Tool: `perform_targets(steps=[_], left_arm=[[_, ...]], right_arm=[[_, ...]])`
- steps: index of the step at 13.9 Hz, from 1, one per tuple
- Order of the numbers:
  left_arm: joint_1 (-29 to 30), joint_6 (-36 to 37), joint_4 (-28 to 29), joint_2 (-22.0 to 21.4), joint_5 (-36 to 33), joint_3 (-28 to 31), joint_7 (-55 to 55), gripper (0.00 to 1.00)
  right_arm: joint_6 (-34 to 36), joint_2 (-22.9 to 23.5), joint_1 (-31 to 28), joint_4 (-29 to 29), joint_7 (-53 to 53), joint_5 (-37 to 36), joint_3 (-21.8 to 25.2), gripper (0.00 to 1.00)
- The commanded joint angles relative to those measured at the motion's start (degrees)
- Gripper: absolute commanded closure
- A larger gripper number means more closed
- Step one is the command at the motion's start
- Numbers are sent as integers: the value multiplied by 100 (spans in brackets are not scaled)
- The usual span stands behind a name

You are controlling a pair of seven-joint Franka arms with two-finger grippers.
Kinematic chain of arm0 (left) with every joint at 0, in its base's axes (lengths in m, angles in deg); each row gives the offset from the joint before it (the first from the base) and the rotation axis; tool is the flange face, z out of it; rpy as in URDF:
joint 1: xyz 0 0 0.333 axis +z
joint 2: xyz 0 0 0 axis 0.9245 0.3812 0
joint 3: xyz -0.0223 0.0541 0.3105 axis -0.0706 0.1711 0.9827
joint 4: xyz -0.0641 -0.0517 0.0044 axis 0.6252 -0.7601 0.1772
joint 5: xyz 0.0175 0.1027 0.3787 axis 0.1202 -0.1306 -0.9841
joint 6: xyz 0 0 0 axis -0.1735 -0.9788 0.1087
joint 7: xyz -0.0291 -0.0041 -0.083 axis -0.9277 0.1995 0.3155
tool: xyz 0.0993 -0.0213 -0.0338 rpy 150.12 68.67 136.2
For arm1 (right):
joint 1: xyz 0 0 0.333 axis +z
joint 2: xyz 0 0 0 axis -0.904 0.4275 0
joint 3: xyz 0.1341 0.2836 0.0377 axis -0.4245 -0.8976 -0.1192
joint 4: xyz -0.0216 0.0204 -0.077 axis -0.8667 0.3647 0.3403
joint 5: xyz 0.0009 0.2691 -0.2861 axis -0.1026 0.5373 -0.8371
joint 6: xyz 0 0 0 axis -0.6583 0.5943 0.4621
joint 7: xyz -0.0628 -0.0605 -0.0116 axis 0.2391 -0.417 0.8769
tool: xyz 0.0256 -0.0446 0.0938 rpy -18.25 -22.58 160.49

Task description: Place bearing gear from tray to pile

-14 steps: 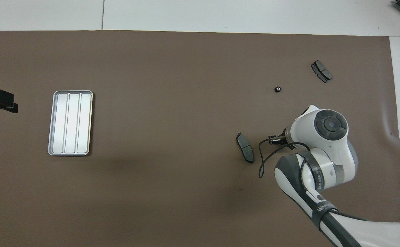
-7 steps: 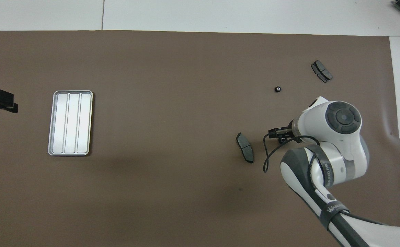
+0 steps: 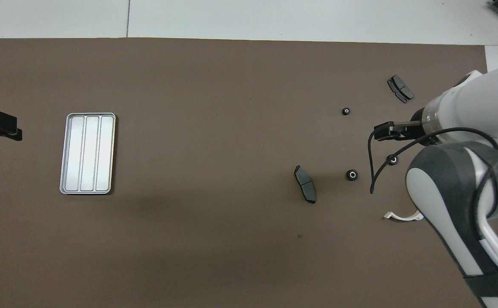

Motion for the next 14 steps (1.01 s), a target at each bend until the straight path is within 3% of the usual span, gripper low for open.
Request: perform_targets(steps=[1,5,14], left_arm=[[11,-77,100,-101,-114,-10,-13,0],[11,-77,100,-102,-114,-19,-13,0],[11,-77,100,-101,-114,-19,-13,0]], right_arm=[[538,84,-285,-735,-157,199,-47,0],[1285,58,-479,-1317,-184,173,-29,0],[1999,-267,-673,-1098,-184,207,-38,0]])
